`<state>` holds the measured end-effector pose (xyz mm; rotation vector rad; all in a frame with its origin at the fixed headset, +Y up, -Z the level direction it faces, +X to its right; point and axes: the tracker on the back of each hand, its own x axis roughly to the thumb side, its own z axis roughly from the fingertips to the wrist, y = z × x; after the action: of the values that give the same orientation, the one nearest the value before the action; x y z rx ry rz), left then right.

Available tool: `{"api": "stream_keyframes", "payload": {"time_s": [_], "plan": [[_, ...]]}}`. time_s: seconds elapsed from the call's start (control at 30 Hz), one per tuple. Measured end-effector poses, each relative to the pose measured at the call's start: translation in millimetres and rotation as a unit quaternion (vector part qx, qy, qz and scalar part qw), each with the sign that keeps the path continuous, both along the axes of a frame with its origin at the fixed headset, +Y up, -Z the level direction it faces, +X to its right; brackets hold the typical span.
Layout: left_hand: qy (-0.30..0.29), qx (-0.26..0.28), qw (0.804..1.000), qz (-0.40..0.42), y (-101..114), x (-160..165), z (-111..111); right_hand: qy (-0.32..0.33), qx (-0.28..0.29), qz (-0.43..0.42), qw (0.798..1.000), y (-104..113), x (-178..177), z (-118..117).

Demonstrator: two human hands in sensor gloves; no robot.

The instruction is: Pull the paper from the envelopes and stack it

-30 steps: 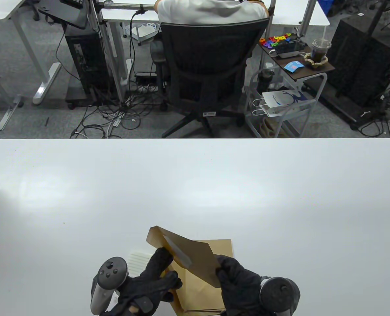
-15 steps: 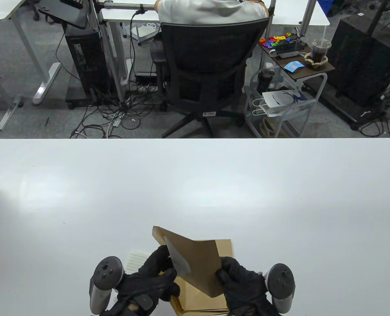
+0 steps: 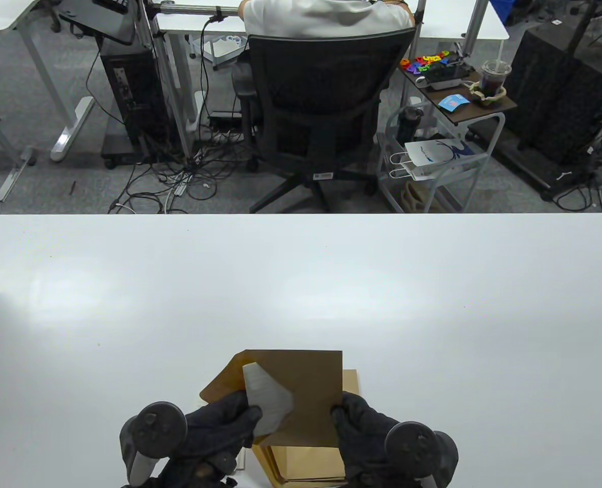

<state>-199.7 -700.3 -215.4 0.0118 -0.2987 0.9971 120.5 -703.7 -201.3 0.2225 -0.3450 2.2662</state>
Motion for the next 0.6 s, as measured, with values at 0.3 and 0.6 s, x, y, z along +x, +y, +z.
{"api": "stream_keyframes", "payload": {"time_s": [0.3, 0.6], "plan": [[0.054, -0.032, 0.995, 0.074, 21, -70, -18, -0.027, -0.031, -0.098, 0.994, 2, 26, -6], [-0.006, -0.239, 0.971, 0.027, -26, -108, -36, -0.043, -0.063, -0.165, 0.983, 3, 45, -12]]}}
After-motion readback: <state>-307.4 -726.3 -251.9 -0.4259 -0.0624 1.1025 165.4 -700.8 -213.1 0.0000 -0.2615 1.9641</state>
